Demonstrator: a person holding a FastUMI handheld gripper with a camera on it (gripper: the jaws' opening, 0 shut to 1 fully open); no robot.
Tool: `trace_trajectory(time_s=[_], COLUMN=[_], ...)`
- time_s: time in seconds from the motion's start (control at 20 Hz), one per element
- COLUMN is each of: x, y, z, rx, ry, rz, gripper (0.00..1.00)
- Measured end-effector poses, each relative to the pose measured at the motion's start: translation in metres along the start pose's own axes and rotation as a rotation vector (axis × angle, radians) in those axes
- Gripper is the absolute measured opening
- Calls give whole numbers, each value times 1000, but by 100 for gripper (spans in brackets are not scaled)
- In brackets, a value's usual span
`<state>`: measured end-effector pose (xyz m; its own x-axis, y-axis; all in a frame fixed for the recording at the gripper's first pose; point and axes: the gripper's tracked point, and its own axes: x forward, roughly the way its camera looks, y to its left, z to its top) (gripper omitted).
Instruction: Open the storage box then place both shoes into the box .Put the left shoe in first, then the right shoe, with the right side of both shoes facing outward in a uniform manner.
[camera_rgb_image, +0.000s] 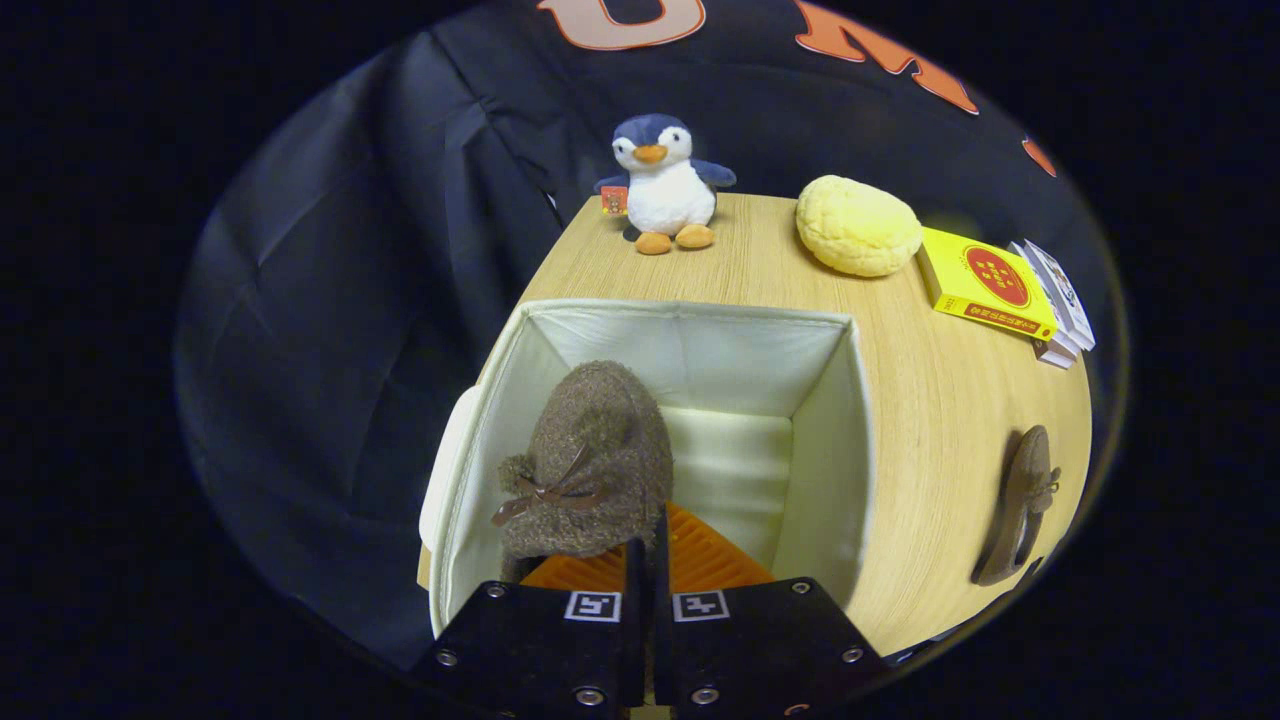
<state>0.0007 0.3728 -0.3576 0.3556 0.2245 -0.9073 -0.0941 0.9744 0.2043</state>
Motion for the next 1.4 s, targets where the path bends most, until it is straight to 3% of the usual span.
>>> trace_trajectory(time_s=[0.25,0.35,0.6,0.7,0.8,0.95,1.2,1.4], x=[33,39,20,-3,-31,-72,-118,-139], y=[7,12,12,16,10,-17,-103,-186], z=[-25,-36,-32,-23,-7,18,33,18], rx=[30,35,83,122,155,150,110,89], ry=[105,158,171,145,93,-27,-184,-244], rz=[-27,19,128,221,292,332,292,197], gripper=[5,6,29,37,46,61,84,92])
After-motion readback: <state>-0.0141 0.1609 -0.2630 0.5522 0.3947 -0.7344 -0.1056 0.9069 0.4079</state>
